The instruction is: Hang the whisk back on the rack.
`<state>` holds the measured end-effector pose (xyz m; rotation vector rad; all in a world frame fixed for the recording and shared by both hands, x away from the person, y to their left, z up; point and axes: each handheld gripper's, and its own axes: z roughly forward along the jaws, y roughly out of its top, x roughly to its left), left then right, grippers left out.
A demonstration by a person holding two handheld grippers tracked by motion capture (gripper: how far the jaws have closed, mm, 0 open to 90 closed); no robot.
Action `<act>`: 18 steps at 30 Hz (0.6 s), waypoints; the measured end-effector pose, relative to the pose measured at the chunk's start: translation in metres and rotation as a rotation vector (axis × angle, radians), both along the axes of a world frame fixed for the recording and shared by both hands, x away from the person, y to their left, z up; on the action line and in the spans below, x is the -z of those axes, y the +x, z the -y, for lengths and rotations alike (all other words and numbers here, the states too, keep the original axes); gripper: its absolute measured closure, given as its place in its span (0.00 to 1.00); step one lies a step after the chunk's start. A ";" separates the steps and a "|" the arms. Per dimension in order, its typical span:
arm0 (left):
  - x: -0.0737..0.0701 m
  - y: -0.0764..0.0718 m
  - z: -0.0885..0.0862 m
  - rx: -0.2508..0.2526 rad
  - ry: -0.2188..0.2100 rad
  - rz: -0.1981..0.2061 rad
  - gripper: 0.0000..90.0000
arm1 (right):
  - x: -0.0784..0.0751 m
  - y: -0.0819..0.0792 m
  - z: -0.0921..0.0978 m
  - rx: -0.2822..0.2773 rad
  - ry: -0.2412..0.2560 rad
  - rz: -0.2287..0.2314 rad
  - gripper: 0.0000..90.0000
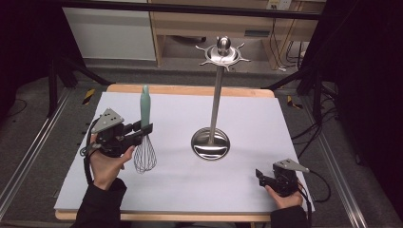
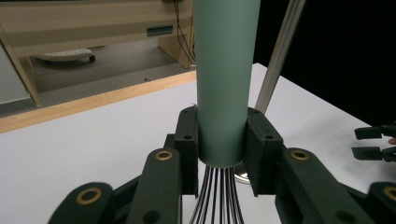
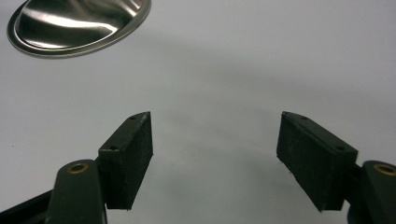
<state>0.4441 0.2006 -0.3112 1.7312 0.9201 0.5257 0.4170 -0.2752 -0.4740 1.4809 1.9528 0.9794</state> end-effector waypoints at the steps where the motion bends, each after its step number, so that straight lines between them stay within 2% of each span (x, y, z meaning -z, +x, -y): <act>1: 0.000 0.000 0.000 0.000 0.000 0.000 0.77 | 0.000 0.000 0.000 0.000 0.000 0.000 0.30; 18: -0.021 0.005 0.019 0.032 0.002 0.032 0.77 | 0.000 0.000 -0.001 -0.002 0.005 0.000 0.31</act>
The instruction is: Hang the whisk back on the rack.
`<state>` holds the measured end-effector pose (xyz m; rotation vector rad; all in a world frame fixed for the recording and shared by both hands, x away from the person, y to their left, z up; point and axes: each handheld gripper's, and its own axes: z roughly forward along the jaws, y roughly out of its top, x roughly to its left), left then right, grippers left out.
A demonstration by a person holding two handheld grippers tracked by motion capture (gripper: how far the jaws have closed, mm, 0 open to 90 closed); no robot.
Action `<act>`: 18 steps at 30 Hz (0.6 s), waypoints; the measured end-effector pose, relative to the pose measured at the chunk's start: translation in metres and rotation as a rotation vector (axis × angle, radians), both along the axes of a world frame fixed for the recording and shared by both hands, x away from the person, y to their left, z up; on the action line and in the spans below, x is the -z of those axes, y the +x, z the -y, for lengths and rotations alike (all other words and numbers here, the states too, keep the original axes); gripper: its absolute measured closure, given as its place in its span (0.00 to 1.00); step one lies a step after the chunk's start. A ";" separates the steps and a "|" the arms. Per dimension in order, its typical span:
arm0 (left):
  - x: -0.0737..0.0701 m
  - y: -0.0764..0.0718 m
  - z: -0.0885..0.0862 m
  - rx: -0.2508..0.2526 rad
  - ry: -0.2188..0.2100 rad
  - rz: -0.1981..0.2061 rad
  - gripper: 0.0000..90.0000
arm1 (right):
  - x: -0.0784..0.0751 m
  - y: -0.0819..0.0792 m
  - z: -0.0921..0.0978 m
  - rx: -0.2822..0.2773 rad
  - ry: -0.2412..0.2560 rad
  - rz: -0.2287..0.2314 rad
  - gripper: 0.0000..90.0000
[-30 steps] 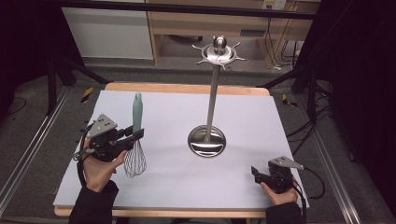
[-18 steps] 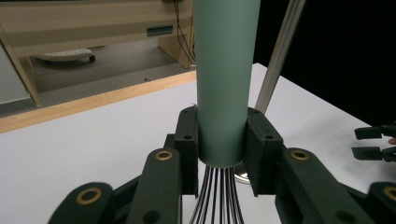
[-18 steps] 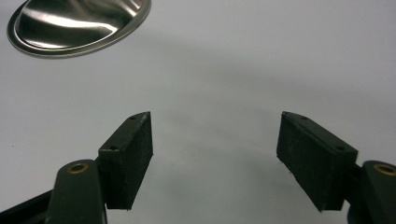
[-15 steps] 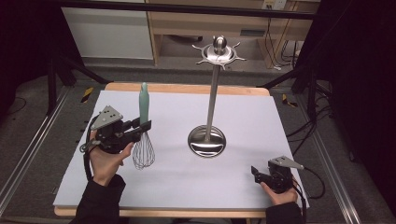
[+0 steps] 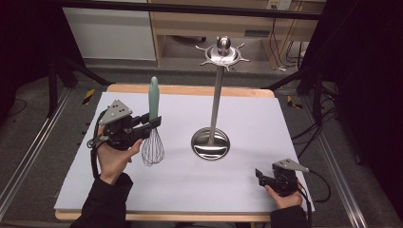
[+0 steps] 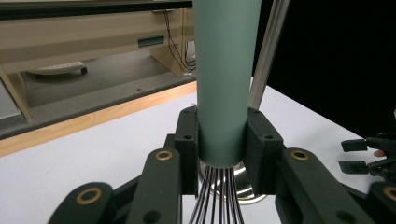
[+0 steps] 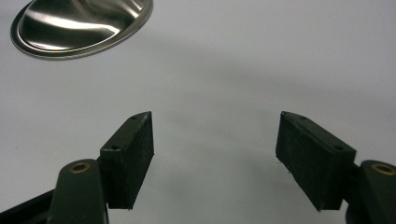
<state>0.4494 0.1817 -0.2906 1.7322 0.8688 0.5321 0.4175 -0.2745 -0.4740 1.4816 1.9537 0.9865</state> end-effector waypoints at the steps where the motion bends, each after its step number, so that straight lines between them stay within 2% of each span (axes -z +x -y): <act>1: -0.002 0.000 0.001 0.000 0.004 0.003 0.77 | 0.000 0.000 0.000 0.000 0.000 0.000 0.31; 11: -0.014 0.004 0.010 0.021 0.006 0.015 0.77 | 0.000 0.000 -0.001 0.001 0.000 0.000 0.33; 18: -0.022 0.005 0.022 0.040 0.019 0.030 0.77 | 0.000 0.000 0.000 0.001 0.000 0.001 0.33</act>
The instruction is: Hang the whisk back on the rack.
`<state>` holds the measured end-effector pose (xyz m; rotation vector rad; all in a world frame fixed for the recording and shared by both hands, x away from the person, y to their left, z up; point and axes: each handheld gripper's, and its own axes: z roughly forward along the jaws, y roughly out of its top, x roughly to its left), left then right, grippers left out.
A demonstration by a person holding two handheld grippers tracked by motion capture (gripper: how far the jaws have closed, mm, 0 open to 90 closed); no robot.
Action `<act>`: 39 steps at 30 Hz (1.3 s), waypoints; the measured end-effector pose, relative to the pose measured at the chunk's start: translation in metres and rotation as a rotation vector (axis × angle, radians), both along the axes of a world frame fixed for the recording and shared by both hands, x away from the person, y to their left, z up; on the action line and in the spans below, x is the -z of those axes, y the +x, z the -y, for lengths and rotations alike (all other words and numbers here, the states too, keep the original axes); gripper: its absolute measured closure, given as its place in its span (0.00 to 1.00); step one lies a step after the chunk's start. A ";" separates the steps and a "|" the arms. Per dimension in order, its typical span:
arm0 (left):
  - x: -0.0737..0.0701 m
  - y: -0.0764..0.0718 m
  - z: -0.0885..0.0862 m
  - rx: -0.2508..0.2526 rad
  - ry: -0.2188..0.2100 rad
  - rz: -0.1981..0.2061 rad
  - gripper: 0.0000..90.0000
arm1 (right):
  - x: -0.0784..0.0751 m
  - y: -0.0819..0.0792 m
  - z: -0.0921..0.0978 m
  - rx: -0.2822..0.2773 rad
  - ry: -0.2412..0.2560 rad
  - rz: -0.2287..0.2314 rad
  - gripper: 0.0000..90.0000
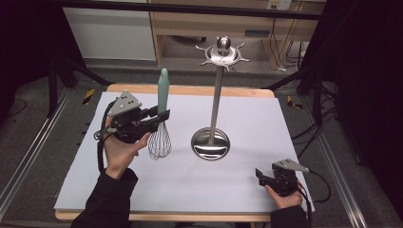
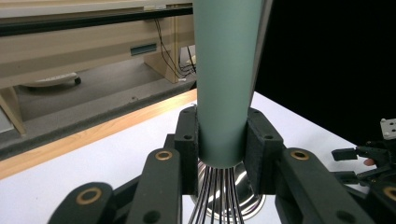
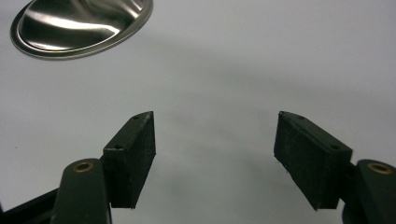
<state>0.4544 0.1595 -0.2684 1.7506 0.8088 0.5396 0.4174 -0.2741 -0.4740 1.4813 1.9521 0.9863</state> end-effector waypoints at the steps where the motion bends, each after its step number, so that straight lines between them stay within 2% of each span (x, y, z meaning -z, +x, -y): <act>1: 0.000 0.000 0.000 0.000 0.000 0.000 0.77 | 0.000 0.000 0.000 0.000 0.000 0.000 0.33; 22: -0.015 0.007 0.027 0.033 0.030 0.024 0.77 | 0.000 0.000 0.000 -0.001 0.001 0.000 0.33; 39: -0.022 0.016 0.043 0.040 0.061 0.018 0.77 | -0.001 0.000 0.001 -0.001 0.006 0.002 0.33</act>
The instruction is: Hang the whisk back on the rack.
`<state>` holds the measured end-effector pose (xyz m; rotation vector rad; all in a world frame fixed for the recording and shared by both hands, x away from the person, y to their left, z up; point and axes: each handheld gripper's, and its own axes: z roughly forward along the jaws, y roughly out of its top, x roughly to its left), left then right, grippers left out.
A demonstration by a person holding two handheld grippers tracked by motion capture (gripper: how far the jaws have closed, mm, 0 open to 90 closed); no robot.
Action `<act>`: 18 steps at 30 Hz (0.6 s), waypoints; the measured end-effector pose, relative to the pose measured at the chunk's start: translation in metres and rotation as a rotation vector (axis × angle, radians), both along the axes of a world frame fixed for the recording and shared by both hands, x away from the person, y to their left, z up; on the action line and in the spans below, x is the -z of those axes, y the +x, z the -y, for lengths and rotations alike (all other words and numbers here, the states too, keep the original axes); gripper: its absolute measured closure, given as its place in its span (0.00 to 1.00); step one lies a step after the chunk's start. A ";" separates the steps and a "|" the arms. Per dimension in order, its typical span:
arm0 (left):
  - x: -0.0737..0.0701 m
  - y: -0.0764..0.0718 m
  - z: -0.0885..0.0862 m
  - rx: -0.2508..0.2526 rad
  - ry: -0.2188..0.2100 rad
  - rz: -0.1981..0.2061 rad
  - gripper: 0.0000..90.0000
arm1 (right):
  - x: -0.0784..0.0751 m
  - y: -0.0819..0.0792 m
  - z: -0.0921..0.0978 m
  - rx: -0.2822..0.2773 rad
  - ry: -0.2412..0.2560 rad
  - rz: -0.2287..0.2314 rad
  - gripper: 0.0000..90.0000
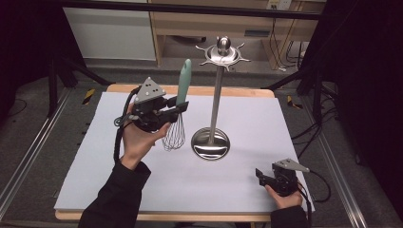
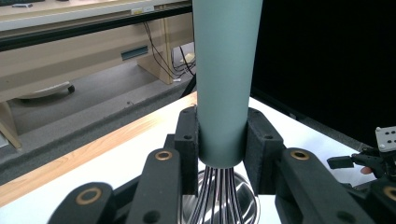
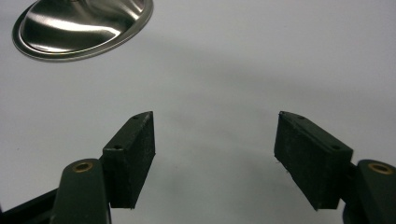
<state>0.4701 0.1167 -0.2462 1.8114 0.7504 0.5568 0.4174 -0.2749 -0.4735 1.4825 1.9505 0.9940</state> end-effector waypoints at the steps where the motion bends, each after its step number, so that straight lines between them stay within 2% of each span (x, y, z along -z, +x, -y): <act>1: 0.000 0.001 0.003 -0.003 0.005 -0.001 0.77 | 0.000 0.000 0.000 -0.001 0.002 0.002 0.33; 18: -0.001 0.010 0.016 -0.004 0.037 -0.013 0.77 | -0.001 0.000 0.000 -0.002 0.016 -0.002 0.33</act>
